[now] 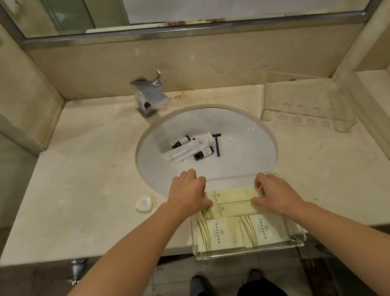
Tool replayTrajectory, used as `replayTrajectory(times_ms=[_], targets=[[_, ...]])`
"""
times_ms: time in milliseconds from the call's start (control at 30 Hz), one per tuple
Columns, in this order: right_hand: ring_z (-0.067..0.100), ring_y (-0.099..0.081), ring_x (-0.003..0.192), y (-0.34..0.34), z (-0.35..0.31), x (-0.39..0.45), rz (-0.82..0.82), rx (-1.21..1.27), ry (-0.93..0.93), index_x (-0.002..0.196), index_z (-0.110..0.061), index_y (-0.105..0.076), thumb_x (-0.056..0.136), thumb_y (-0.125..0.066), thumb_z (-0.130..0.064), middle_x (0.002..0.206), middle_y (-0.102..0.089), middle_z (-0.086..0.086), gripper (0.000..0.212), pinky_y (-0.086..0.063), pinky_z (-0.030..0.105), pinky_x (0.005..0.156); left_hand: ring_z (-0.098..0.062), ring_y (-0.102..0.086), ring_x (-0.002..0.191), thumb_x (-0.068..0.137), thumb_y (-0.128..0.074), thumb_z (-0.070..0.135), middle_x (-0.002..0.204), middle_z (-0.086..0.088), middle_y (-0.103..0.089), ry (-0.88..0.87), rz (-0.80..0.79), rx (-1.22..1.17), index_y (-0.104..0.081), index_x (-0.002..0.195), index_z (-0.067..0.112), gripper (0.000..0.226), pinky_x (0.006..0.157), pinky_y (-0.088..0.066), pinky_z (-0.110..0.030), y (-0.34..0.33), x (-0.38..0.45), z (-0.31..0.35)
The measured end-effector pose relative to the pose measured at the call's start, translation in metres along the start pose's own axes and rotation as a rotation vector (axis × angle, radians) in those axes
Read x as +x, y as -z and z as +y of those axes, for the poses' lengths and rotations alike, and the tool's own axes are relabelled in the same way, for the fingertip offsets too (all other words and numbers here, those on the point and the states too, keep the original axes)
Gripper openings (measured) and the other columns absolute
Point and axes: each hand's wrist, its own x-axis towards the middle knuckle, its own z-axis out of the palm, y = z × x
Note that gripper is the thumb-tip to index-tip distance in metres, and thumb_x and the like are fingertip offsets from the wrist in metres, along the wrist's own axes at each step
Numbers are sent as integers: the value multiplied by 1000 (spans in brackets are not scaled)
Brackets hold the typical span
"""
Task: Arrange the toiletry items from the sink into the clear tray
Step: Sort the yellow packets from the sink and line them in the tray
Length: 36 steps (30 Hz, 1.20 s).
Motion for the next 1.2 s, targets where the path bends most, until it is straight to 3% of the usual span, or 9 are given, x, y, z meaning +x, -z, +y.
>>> replayTrajectory(times_ms=[367, 667, 867, 1200], targets=[[19, -52, 81, 1, 1, 0, 4, 51, 10, 90, -19, -50, 77, -71, -31, 91, -53, -2, 27, -42, 27, 67, -20, -48, 91, 74, -71, 53, 98, -1, -49, 49, -76, -61, -53, 85, 19, 40, 77, -40, -31, -1, 2, -7], [16, -52, 76, 2, -4, -1, -10, 20, -3, 88, -18, -51, 79, -67, -33, 86, -56, -2, 24, -39, 27, 62, -18, -43, 85, 78, -68, 52, 103, -4, -52, 73, -61, -45, -59, 94, 14, 42, 74, -40, -31, -4, 4, -8], [17, -52, 74, 5, -4, -2, -13, 34, -6, 86, -16, -51, 79, -67, -34, 83, -57, -1, 24, -42, 30, 63, -22, -51, 89, 77, -69, 52, 102, -3, -51, 81, -69, -89, -59, 93, 15, 42, 74, -44, -32, -3, 4, -11], [18, -55, 68, 11, -14, 1, 93, -16, -37, 81, -15, -51, 90, -55, -34, 78, -59, 1, 21, -42, 30, 56, -20, -50, 78, 91, -55, 38, 92, -1, -49, 209, 70, -258, -50, 80, 18, 23, 68, -44, -31, 8, -3, -36]])
